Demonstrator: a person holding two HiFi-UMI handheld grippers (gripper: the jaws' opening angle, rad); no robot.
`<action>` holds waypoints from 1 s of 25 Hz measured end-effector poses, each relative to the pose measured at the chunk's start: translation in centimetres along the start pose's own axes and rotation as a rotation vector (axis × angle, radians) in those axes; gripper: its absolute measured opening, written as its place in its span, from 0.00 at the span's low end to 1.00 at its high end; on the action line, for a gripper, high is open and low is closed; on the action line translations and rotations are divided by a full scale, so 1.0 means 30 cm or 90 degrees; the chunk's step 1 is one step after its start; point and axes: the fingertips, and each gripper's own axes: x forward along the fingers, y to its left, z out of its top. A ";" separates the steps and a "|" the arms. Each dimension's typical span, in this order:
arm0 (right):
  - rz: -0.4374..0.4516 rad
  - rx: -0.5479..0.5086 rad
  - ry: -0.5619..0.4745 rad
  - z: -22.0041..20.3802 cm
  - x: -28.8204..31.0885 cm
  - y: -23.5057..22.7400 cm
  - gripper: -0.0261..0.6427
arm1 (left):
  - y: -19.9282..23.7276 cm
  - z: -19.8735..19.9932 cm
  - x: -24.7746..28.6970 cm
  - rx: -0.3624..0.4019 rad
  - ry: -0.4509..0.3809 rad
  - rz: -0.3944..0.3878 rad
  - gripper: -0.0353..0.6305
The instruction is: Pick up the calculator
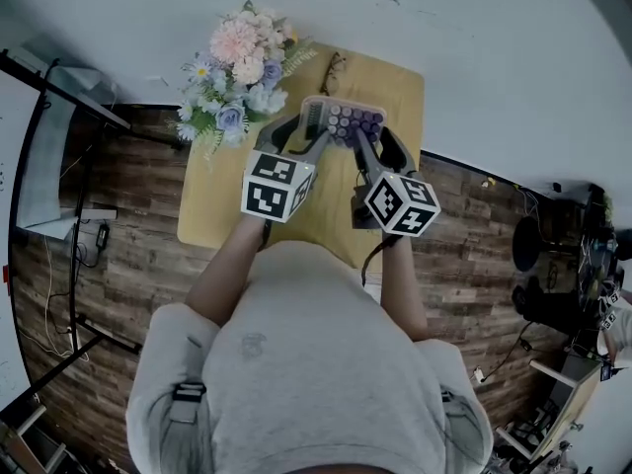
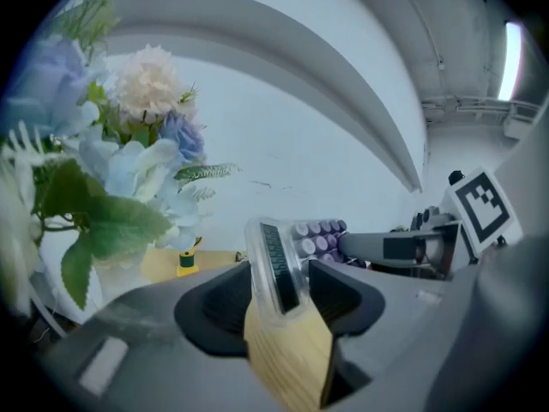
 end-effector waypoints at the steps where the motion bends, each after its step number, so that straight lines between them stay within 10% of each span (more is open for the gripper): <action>1: 0.002 -0.003 -0.007 0.010 -0.009 0.008 0.38 | -0.004 0.011 -0.010 0.005 -0.007 0.000 0.37; 25: 0.088 -0.104 -0.169 0.281 -0.314 0.185 0.38 | -0.217 0.264 -0.312 0.101 -0.180 0.061 0.37</action>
